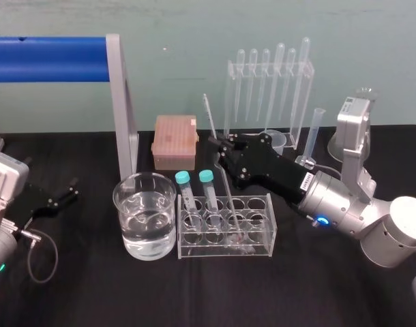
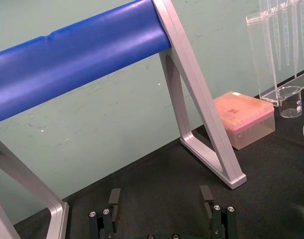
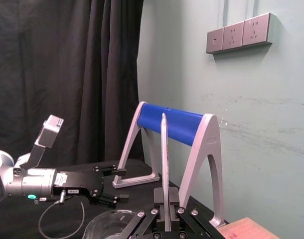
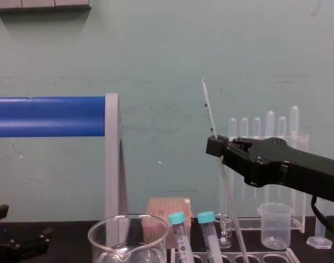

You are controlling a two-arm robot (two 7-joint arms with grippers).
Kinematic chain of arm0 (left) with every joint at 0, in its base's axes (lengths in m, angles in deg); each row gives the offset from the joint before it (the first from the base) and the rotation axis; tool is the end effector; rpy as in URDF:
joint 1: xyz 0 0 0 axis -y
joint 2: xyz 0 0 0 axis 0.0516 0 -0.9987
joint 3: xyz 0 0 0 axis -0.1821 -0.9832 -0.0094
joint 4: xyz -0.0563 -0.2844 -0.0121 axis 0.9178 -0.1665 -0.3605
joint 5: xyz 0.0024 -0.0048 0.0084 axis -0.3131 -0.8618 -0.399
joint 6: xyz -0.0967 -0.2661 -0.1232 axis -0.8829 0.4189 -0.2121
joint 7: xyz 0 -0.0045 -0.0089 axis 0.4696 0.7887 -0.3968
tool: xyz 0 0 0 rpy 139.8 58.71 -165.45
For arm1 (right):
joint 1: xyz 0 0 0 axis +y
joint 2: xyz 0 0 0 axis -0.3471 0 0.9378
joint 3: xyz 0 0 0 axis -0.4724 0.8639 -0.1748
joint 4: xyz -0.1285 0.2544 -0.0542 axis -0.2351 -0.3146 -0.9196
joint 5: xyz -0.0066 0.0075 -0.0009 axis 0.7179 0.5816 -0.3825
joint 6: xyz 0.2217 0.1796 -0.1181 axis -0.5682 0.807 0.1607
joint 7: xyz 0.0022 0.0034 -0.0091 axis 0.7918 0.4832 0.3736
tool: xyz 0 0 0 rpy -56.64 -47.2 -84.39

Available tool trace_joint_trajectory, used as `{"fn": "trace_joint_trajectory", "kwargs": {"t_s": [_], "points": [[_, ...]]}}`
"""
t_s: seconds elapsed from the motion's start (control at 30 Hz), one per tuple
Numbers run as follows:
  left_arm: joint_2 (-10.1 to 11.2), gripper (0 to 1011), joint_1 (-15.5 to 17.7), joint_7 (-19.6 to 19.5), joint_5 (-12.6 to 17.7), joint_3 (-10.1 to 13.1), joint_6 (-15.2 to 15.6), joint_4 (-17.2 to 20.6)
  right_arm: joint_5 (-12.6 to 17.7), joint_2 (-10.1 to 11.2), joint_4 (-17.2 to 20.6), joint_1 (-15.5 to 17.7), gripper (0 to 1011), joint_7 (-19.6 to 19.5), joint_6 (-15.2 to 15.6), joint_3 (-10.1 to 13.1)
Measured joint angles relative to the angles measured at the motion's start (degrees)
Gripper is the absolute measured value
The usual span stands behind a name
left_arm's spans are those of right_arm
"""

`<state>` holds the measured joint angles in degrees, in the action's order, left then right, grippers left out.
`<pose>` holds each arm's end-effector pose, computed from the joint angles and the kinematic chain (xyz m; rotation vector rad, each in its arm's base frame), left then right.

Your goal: Hold the thermometer with one hand and immerse one end into the beaker, then reinsert it into the test tube rack.

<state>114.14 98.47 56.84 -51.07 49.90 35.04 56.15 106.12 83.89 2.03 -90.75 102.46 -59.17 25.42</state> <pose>0.3581 0.0827 -0.3023 0.3046 -0.2851 1.2480 0.4082 -0.0203 -0.2558 0.1570 -0.1811 -0.5537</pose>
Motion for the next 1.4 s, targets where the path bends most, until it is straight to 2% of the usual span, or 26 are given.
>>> {"fn": "trace_joint_trajectory", "kwargs": {"t_s": [0.6,0.67,0.9,0.97,1.0,1.1,1.13,1.17,1.3,1.37,1.4], "points": [[0.0,1008,0.0,0.0,0.0,0.0,0.0,0.0,-0.9,0.0,-0.2,-0.3,55,-0.4,0.7,-0.3],[0.0,1008,0.0,0.0,0.0,0.0,0.0,0.0,-0.9,0.0,-0.3,-0.3,80,-0.4,0.9,-0.3],[0.0,1008,0.0,0.0,0.0,0.0,0.0,0.0,-0.9,0.1,-0.2,-0.2,317,-0.4,0.9,-0.3],[0.0,1008,0.0,0.0,0.0,0.0,0.0,0.0,-0.9,0.1,-0.2,-0.2,358,-0.4,0.9,-0.3],[0.0,1008,0.0,0.0,0.0,0.0,0.0,0.0,-0.9,0.1,-0.2,-0.2,416,-0.4,0.9,-0.2],[0.0,1008,0.0,0.0,0.0,0.0,0.0,0.0,-0.9,0.1,-0.2,-0.2,497,-0.4,0.9,-0.2],[0.0,1008,0.0,0.0,0.0,0.0,0.0,0.0,-0.9,0.1,-0.2,-0.2,497,-0.4,0.9,-0.2],[0.0,1008,0.0,0.0,0.0,0.0,0.0,0.0,-0.9,0.1,-0.2,-0.2,560,-0.4,0.9,-0.2],[0.0,1008,0.0,0.0,0.0,0.0,0.0,0.0,-0.9,0.1,-0.2,-0.2,699,-0.4,0.9,-0.2],[0.0,1008,0.0,0.0,0.0,0.0,0.0,0.0,-0.8,0.1,-0.2,-0.2,733,-0.4,0.9,-0.2],[0.0,1008,0.0,0.0,0.0,0.0,0.0,0.0,-0.6,0.1,0.1,0.0,786,-0.8,1.2,0.2]]}}
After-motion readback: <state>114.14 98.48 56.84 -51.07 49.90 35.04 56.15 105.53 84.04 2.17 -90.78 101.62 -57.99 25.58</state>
